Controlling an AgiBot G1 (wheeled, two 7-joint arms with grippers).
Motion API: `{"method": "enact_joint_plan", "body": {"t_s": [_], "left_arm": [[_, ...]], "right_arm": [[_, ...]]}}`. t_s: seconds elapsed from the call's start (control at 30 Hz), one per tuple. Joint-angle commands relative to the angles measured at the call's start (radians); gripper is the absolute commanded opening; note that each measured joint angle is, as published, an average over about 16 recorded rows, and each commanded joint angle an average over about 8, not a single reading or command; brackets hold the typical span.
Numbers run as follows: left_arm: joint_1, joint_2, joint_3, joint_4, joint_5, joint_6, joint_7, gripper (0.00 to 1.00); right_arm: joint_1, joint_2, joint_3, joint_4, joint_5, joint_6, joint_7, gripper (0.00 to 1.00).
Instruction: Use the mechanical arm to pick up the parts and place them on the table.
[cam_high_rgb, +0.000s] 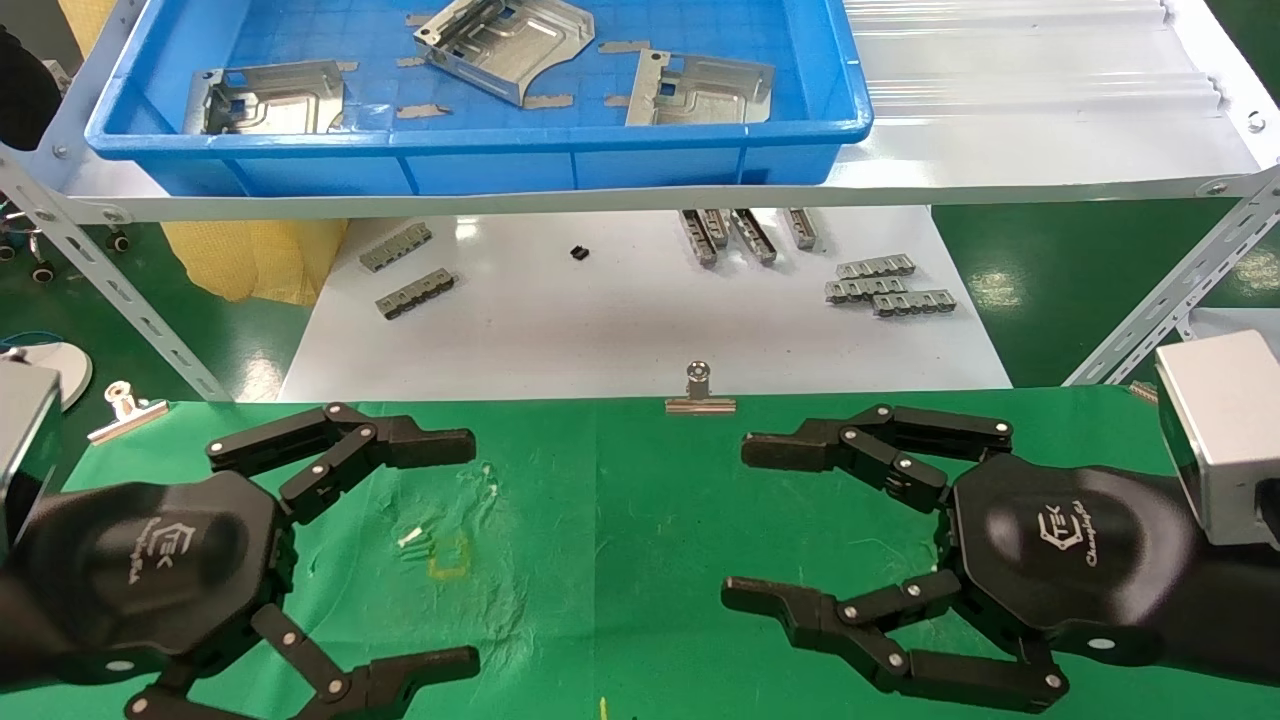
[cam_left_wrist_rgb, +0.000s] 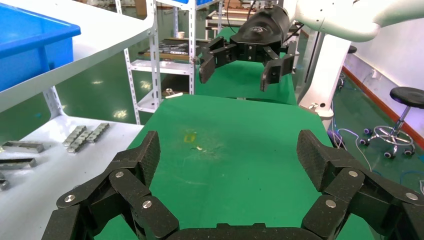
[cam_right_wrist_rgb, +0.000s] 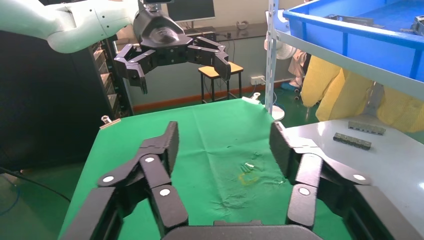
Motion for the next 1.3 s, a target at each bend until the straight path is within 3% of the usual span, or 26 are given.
{"method": "enact_joint_plan", "body": {"t_s": [0.03, 0.97, 1.1, 1.3], "left_arm": [[0.000, 0.000, 0.000, 0.000, 0.000, 0.000, 0.000, 1.00], [-0.017, 0.003, 0.000, 0.003, 0.002, -0.005, -0.009, 1.00], [-0.098, 0.022, 0.009, 0.028, 0.029, -0.024, -0.039, 1.00], [-0.343, 0.126, 0.058, 0.187, 0.150, -0.068, -0.061, 1.00]], "right_arm": [[0.000, 0.000, 0.000, 0.000, 0.000, 0.000, 0.000, 0.00], [0.000, 0.000, 0.000, 0.000, 0.000, 0.000, 0.000, 0.00], [0.000, 0.000, 0.000, 0.000, 0.000, 0.000, 0.000, 0.00], [0.000, 0.000, 0.000, 0.000, 0.000, 0.000, 0.000, 0.00]]}}
